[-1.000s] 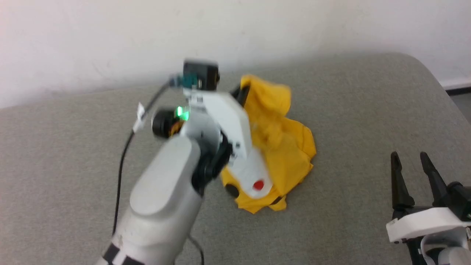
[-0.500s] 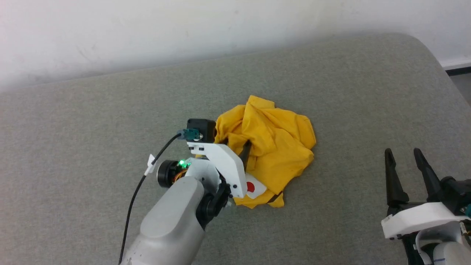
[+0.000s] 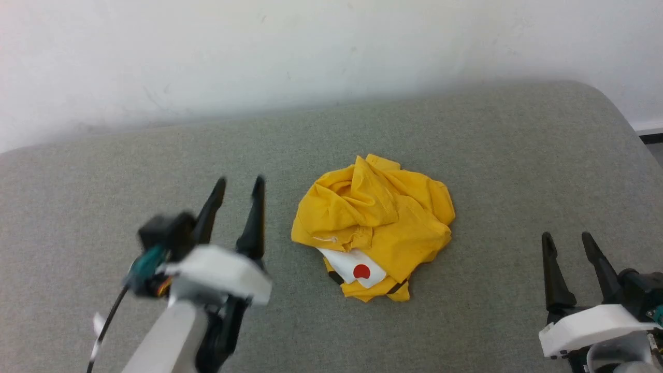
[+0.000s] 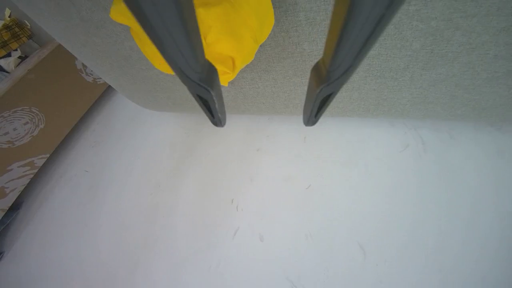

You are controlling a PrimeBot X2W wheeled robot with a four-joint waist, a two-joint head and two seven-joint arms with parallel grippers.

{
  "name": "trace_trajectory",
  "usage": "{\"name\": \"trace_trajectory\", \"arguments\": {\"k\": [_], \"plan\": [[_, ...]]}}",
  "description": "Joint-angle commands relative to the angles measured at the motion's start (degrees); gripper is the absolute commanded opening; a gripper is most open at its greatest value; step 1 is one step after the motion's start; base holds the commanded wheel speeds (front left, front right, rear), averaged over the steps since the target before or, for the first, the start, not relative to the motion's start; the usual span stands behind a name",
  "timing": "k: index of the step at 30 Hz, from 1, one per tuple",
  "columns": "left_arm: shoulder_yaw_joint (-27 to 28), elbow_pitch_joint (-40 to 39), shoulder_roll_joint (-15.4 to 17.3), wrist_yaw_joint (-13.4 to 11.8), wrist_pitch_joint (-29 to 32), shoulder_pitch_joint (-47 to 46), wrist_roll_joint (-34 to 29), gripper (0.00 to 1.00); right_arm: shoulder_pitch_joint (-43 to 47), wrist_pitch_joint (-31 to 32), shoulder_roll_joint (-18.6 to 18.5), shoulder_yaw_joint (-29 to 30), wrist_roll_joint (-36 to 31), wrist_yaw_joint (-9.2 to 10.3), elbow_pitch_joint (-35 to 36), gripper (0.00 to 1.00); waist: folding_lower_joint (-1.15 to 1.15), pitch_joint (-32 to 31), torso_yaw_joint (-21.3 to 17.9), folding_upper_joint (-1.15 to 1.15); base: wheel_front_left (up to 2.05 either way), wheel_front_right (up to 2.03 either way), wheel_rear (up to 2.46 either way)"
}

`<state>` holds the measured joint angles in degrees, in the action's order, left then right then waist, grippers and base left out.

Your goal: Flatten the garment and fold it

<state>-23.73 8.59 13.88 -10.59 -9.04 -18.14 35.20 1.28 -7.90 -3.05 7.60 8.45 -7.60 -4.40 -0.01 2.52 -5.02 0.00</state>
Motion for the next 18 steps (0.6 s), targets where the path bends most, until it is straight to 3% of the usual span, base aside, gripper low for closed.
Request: {"name": "trace_trajectory", "arguments": {"k": [1, 5, 9, 12, 18], "plan": [[0.9, -2.5, 1.5, -0.5, -2.0, 4.4, -0.6, 1.0, 1.0, 0.3, 0.2, 0.2, -0.2, 0.11, 0.4, 1.0, 0.01, -0.2, 0.2, 0.0, 0.0, 0.0, 0.0], [4.0, -8.6, 4.3, -2.8, -5.1, 15.6, -1.9, 1.0, 2.2, 0.7, 0.2, 0.3, -0.1, 0.11, 0.9, 1.0, 0.01, -0.2, 0.5, 0.0, 0.0, 0.0, 0.0], [6.9, -12.8, 2.7, -5.1, -5.8, 24.6, -2.6, 1.0, 3.0, 1.1, 0.2, 0.0, -0.1, 0.11, 1.2, 1.0, 0.01, -0.1, 0.9, 0.0, 0.0, 0.0, 0.0], [8.6, -14.3, 0.4, -4.9, -5.9, 27.7, -3.5, 1.0, 3.7, 1.5, 0.2, 0.2, 0.2, 0.11, 1.4, 1.0, 0.01, 0.0, 2.0, 0.0, 0.0, 0.0, 0.0], [10.2, -14.9, -2.9, -2.1, -5.9, 27.3, -7.1, 1.0, -0.1, 5.1, 0.1, -3.5, -2.6, 0.11, 4.3, 1.0, 0.01, 0.9, 5.2, 0.0, 0.0, 0.0, 0.0]]}}
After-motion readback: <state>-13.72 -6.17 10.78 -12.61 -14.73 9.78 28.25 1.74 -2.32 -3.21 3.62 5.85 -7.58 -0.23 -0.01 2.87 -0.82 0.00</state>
